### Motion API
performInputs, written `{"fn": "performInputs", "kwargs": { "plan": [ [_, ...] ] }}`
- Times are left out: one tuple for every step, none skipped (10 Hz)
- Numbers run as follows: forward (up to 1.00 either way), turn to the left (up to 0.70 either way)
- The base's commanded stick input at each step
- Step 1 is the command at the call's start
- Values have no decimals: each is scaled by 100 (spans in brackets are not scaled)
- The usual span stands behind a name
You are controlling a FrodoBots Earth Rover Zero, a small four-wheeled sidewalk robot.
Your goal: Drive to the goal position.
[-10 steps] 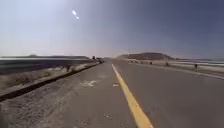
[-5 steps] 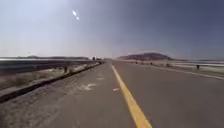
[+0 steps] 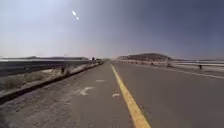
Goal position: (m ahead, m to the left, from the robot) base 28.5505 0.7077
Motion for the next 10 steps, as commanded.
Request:
{"fn": "performInputs", "kwargs": {
  "plan": [
    [50, 0],
    [50, 0],
    [50, 0],
    [50, 0],
    [50, 0],
    [50, 0],
    [50, 0],
    [50, 0],
    [50, 0],
    [50, 0]
  ]
}}
